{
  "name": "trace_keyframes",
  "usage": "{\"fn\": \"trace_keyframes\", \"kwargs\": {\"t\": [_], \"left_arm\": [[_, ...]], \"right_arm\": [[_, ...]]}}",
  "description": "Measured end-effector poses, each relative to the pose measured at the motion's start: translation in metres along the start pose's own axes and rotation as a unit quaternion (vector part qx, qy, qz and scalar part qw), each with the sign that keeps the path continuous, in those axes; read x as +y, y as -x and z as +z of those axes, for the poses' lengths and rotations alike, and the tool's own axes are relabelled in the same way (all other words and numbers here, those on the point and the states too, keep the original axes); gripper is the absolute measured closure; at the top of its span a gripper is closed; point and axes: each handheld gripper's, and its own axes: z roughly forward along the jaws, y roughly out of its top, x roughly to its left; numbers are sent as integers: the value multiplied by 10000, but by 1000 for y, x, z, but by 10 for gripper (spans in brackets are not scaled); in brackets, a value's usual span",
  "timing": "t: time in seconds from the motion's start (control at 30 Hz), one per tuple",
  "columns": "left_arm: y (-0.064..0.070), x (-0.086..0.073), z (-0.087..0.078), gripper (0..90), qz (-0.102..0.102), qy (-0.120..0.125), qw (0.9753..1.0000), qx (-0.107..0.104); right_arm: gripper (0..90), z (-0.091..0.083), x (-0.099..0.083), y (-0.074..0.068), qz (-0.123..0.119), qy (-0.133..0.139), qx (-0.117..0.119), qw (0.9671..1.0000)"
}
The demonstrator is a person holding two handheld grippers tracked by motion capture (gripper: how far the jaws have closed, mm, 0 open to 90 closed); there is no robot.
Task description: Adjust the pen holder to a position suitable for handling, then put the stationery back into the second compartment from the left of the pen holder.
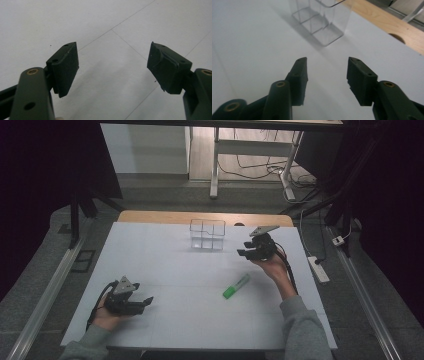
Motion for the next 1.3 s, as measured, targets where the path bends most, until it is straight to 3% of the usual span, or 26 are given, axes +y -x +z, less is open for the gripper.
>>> {"fn": "trace_keyframes", "kwargs": {"t": [0.17, 0.53, 0.6, 0.63, 0.77, 0.8, 0.83, 0.93, 0.97, 1.0, 1.07, 1.1, 1.13, 1.3], "left_arm": [[0, 1, -1, 250, -13, 30, 10000, 6], [3, 1, -2, 250, -22, -3, 10000, 63], [3, 1, -2, 249, -20, -4, 10000, 68], [3, 1, -2, 249, -21, -4, 10000, 68], [3, 1, -1, 249, 7, -28, 10000, 65], [3, 1, -1, 249, 11, -27, 10000, 59], [3, 1, -1, 250, 15, -29, 10000, 58], [3, 1, -2, 250, 3, -5, 10000, 59], [2, 1, -2, 250, 5, 2, 10000, 57], [2, 1, -2, 250, 4, 5, 10000, 55], [3, 1, -2, 250, 19, 0, 10000, 48], [3, 1, -2, 250, 22, -2, 10000, 45], [3, 1, -2, 250, 11, 3, 10000, 50], [2, 2, -2, 250, -40, 29, 10000, 62]], "right_arm": [[427, -7, -4, -9, -178, -105, 221, 9995], [338, -24, -5, -23, -353, -14, 602, 9976], [315, -30, -5, -25, -469, -69, 865, 9951], [315, -30, -5, -25, -469, -69, 865, 9951], [302, -35, -3, -33, -896, -209, 1016, 9906], [302, -35, -3, -33, -896, -209, 1016, 9906], [292, -34, -3, -36, -1078, -267, 1071, 9880], [270, -32, -1, -43, -1330, -365, 1216, 9830], [270, -32, -1, -43, -1330, -365, 1216, 9830], [260, -31, -1, -49, -1532, -447, 1236, 9794], [259, -30, 0, -54, -1704, -529, 1246, 9760], [259, -30, 0, -54, -1704, -529, 1246, 9760], [256, -29, 1, -58, -1795, -556, 1355, 9728], [251, -28, 3, -64, -1985, -658, 1464, 9669]]}}
